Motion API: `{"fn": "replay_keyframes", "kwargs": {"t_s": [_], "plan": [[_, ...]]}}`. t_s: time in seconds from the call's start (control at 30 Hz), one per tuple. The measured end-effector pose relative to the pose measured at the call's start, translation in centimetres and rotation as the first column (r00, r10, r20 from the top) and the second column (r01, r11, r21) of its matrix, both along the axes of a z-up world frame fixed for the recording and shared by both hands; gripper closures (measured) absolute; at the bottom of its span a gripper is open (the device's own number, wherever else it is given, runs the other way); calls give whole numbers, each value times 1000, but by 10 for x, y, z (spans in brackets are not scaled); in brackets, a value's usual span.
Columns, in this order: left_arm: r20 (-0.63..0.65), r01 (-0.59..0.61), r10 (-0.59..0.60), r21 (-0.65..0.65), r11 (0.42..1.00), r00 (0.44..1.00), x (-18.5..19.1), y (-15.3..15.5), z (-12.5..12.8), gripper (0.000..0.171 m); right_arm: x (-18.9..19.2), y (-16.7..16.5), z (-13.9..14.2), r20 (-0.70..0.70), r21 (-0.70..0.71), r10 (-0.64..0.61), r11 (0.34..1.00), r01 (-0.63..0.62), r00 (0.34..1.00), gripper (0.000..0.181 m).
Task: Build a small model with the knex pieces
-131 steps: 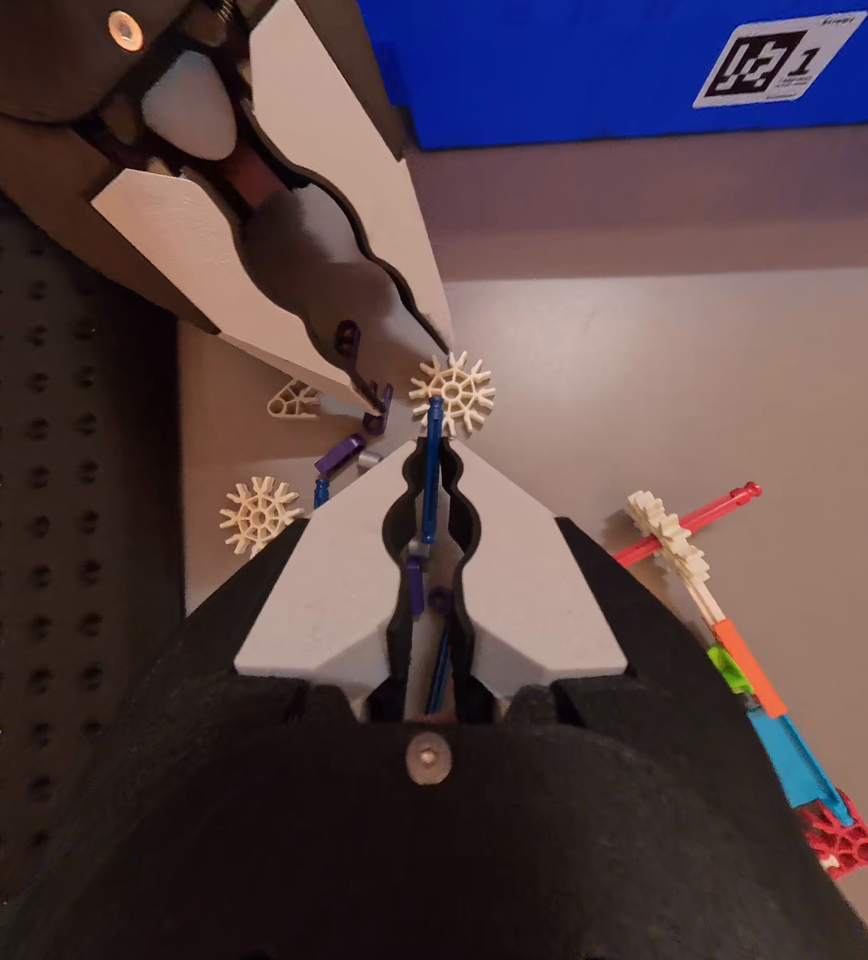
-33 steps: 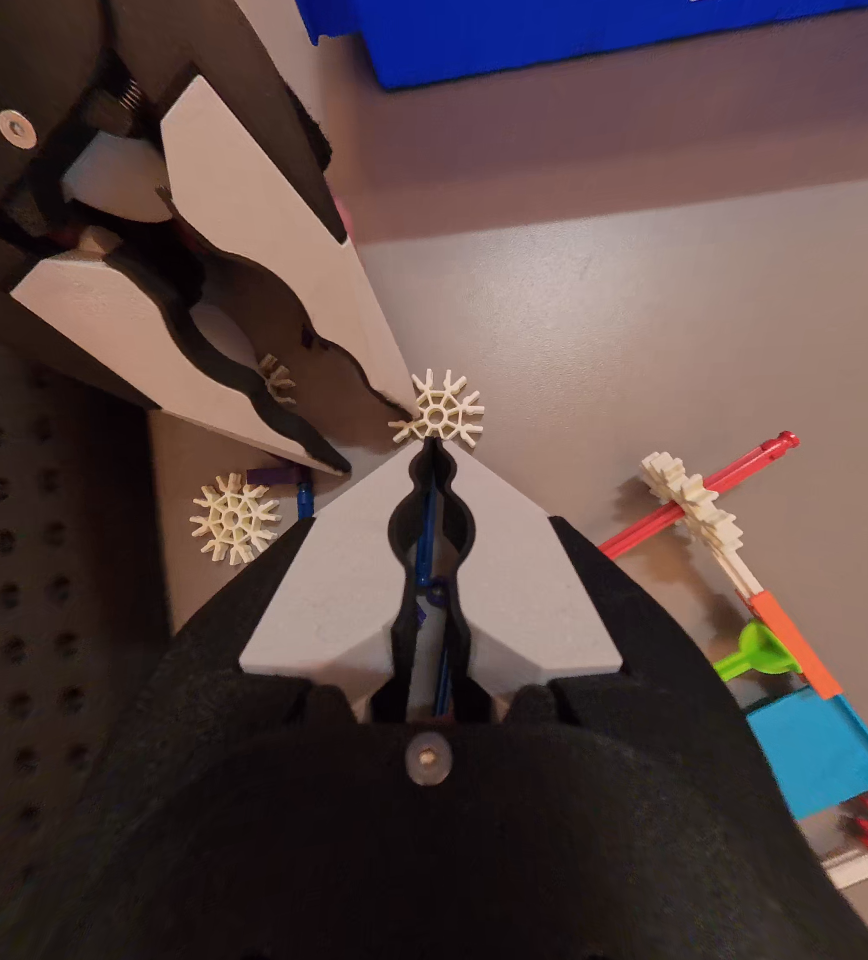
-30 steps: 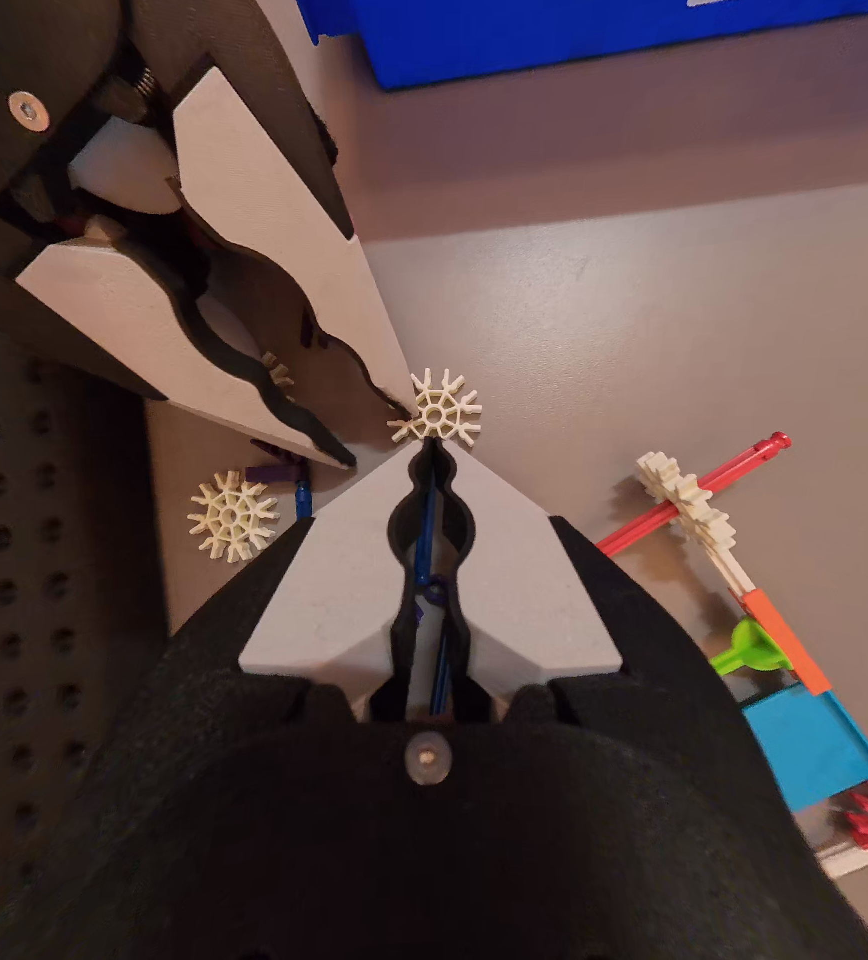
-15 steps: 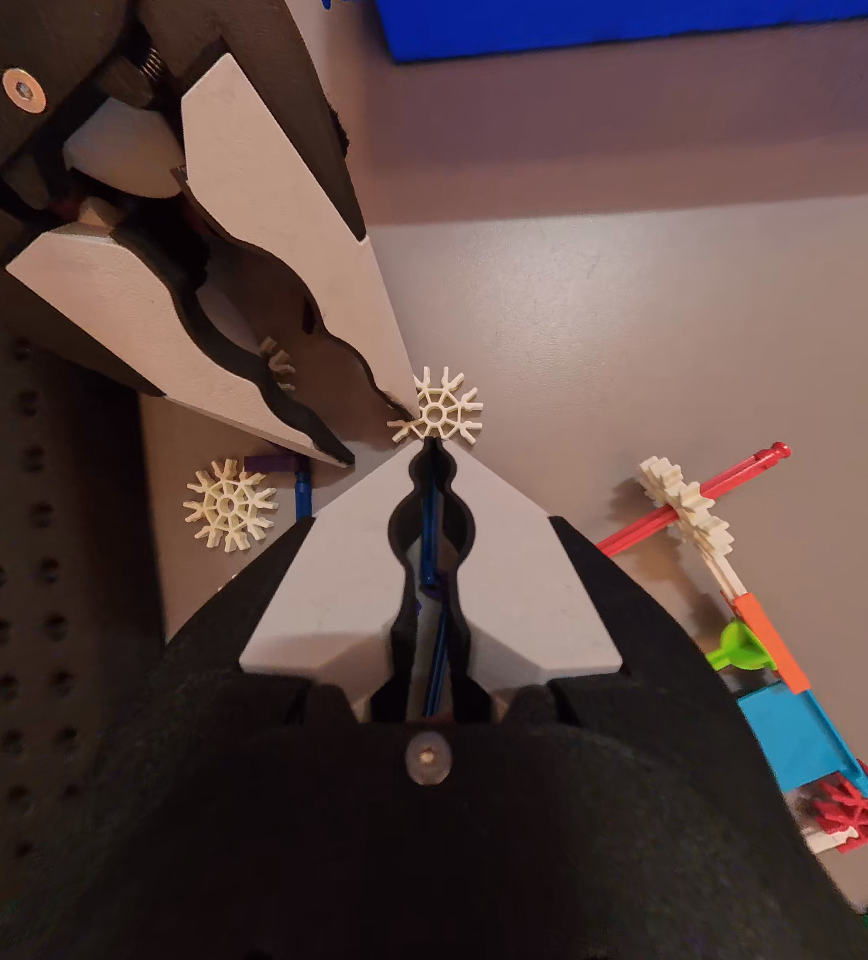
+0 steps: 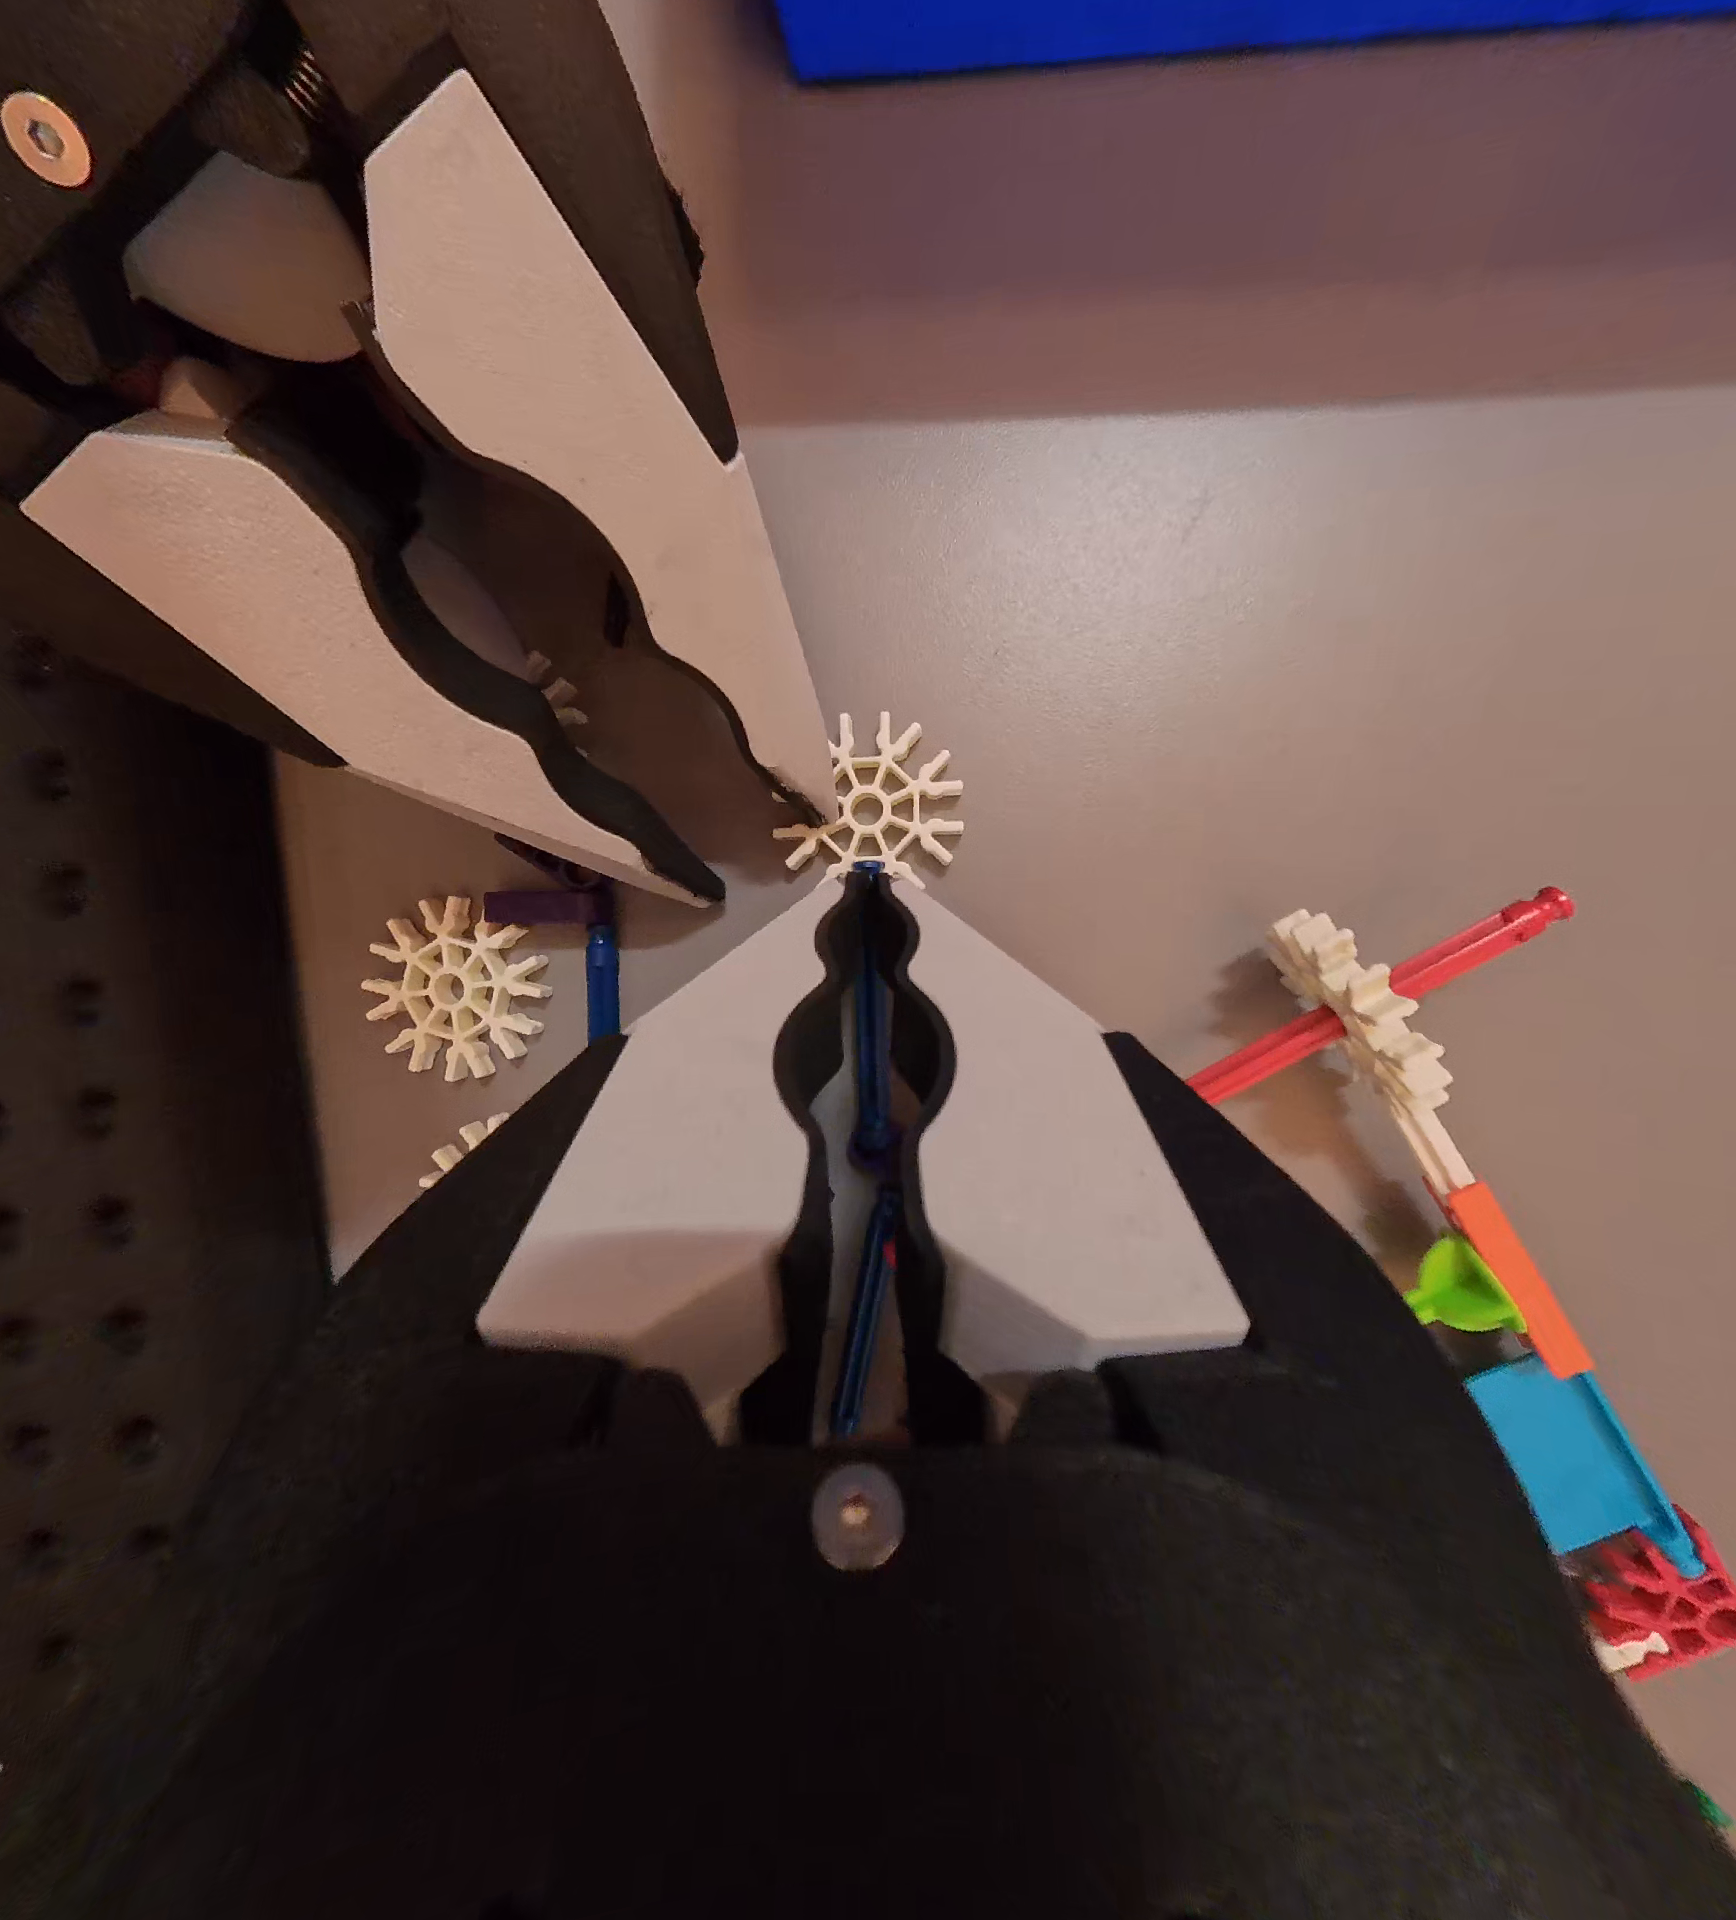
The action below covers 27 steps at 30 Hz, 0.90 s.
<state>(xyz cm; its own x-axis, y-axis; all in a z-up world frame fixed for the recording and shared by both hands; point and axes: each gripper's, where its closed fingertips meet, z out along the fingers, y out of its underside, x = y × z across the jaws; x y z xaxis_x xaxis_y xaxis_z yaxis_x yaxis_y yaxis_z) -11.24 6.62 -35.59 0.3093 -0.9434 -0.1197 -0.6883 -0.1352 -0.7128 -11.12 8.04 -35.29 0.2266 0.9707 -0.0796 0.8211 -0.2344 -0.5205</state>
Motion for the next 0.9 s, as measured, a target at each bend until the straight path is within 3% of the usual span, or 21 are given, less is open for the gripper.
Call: {"fn": "replay_keyframes", "kwargs": {"t_s": [0.57, 0.9], "plan": [[-13, -20, 20, 14, 1000, 1000, 0, 5, -1, 160, -2, 1, -3, 21, -125, 41, 991, -38, 999, 181], [-7, -29, 29, 15, 999, 1000, -1, 7, -1, 163, -3, 2, -2, -52, -65, 28, 997, -31, 998, 181]]}}
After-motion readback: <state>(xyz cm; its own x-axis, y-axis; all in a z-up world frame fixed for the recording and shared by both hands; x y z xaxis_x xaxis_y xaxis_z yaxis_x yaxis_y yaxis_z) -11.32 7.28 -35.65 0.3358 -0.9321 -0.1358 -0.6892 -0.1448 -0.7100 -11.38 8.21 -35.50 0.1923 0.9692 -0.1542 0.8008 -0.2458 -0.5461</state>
